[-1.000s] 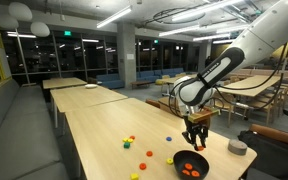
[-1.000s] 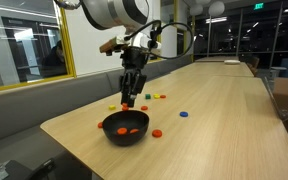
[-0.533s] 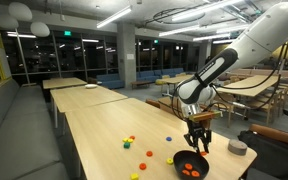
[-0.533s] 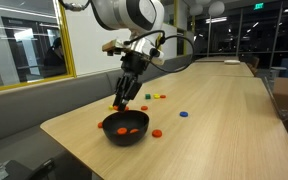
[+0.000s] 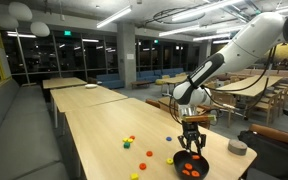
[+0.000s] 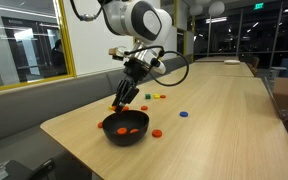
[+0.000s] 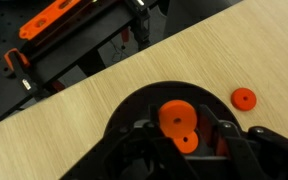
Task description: Place three orange rings inside the black bowl
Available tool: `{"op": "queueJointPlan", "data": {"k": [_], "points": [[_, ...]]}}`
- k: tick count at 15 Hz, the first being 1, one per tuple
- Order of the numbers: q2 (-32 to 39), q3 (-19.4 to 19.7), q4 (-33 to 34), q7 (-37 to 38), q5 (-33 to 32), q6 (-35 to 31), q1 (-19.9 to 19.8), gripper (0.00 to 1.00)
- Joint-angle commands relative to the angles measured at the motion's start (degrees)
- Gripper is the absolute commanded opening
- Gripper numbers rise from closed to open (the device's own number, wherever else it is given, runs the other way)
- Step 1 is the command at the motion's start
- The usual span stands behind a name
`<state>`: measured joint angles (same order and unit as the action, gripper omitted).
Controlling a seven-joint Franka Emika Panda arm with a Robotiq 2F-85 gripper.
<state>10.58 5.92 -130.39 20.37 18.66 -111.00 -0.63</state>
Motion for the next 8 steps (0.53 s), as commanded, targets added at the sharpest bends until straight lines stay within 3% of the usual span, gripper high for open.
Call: {"op": "queueJointPlan", "data": {"k": [1,4,8], "points": [[2.31,-0.66,3.49,0.28,1.3,-0.45,-1.04,0.73],[2.63,-0.27,4.49,0.47,0.08,-1.68,-1.26,0.97],[-0.66,0.38,3.36,1.47,-1.91,-4.8,-1.37,1.0]]}}
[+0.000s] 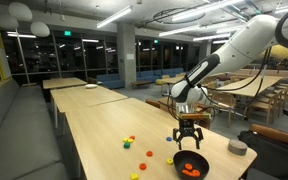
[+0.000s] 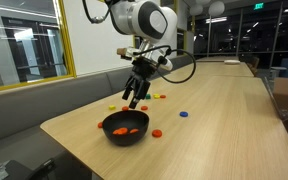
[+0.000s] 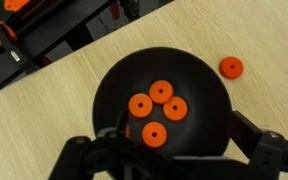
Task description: Place three orange rings inside the black bowl
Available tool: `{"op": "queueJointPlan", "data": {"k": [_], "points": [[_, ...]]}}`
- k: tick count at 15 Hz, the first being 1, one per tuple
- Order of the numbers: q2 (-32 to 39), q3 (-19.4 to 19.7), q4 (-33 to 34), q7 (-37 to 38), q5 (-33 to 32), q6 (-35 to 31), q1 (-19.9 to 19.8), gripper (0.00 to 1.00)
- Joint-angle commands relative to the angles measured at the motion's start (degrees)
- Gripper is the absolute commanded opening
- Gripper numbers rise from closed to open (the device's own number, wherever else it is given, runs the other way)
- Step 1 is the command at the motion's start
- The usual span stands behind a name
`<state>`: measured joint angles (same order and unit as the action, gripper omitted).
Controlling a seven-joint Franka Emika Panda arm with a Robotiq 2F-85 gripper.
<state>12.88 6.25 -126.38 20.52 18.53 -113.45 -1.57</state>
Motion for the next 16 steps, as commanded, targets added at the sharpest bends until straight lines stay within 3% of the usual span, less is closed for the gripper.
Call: {"op": "queueJointPlan", "data": {"k": [1,6,9,16], "points": [[-5.01,0.26,-1.81,1.56,-2.62,-4.48,-0.36,1.0],[-14.95,0.66,-6.58,2.04,-6.99,-13.3,-1.23,1.0],[-21.5,0.56,-8.83,2.86,-9.36,-13.25,-2.7,1.0],[-34.28,0.14,-7.67,-4.18,-14.8,6.62,-5.2,1.0]]}}
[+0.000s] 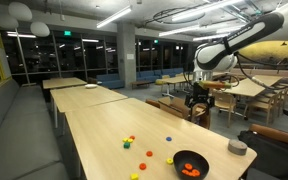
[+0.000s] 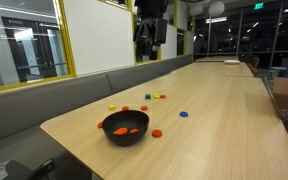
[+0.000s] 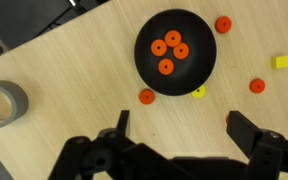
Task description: Place three orange rings inside the black bowl
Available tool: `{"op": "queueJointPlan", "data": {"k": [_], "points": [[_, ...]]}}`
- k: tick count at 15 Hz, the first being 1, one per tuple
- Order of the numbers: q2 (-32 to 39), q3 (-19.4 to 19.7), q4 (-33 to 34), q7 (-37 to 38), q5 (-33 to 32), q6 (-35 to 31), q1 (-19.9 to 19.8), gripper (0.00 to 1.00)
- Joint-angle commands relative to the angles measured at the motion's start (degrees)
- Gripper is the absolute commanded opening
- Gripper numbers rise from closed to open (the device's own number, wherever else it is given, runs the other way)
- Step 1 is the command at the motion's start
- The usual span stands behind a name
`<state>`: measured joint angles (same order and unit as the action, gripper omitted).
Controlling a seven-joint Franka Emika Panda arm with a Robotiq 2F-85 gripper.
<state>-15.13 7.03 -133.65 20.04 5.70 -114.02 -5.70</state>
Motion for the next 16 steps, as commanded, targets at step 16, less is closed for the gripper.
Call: {"op": "queueJointPlan", "data": {"k": [16], "points": [[-19.21,3.34,-0.07,-16.99,-3.2,19.16,-5.37,1.0]]}}
